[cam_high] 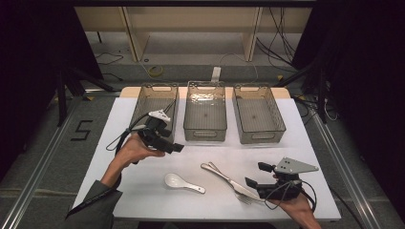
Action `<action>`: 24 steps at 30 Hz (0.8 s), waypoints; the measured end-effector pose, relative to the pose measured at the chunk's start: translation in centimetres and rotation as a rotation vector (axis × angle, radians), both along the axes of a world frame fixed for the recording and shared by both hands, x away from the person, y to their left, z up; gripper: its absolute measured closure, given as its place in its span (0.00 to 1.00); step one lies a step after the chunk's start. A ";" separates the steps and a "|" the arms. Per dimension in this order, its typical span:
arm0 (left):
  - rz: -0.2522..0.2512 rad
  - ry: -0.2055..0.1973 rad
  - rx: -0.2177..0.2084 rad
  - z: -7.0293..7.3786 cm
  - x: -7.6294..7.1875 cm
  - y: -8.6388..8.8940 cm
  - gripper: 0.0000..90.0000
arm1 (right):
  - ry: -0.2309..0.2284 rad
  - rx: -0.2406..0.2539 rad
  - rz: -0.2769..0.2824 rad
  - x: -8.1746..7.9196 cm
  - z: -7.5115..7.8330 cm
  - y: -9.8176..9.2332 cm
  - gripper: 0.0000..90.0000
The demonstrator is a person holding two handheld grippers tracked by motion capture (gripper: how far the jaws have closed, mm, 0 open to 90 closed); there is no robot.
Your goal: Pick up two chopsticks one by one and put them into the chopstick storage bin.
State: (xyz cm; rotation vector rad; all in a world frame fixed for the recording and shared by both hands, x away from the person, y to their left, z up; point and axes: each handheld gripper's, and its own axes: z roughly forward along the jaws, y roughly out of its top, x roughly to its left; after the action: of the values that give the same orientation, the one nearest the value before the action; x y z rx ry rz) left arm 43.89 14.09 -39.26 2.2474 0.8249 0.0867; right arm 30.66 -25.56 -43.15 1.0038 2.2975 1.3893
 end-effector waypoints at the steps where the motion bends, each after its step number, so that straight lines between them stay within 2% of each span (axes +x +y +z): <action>1: -0.005 -0.003 0.005 -0.1 -0.2 -0.1 0.18 | -0.001 0.001 0.001 0.0 0.0 0.0 0.29; 8: -0.057 -0.012 0.032 -0.4 -1.4 -0.8 0.17 | -0.003 0.000 0.001 0.0 -0.1 0.0 0.29; 13: -0.084 -0.015 0.036 -0.5 -1.9 -1.5 0.17 | -0.001 0.001 -0.002 0.0 -0.2 -0.1 0.29; 17: -0.105 -0.018 0.065 -1.0 -2.4 -2.1 0.17 | 0.002 -0.002 -0.006 0.0 -0.3 -0.1 0.29; 24: -0.132 -0.020 0.090 -1.4 -3.0 -2.8 0.17 | -0.001 -0.011 -0.003 0.0 -0.4 0.0 0.29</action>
State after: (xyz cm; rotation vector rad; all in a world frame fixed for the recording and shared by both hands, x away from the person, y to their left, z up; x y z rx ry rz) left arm 40.86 11.30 -40.64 2.3760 0.6719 0.0851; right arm 30.65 -25.56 -43.52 1.0031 2.2992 1.3747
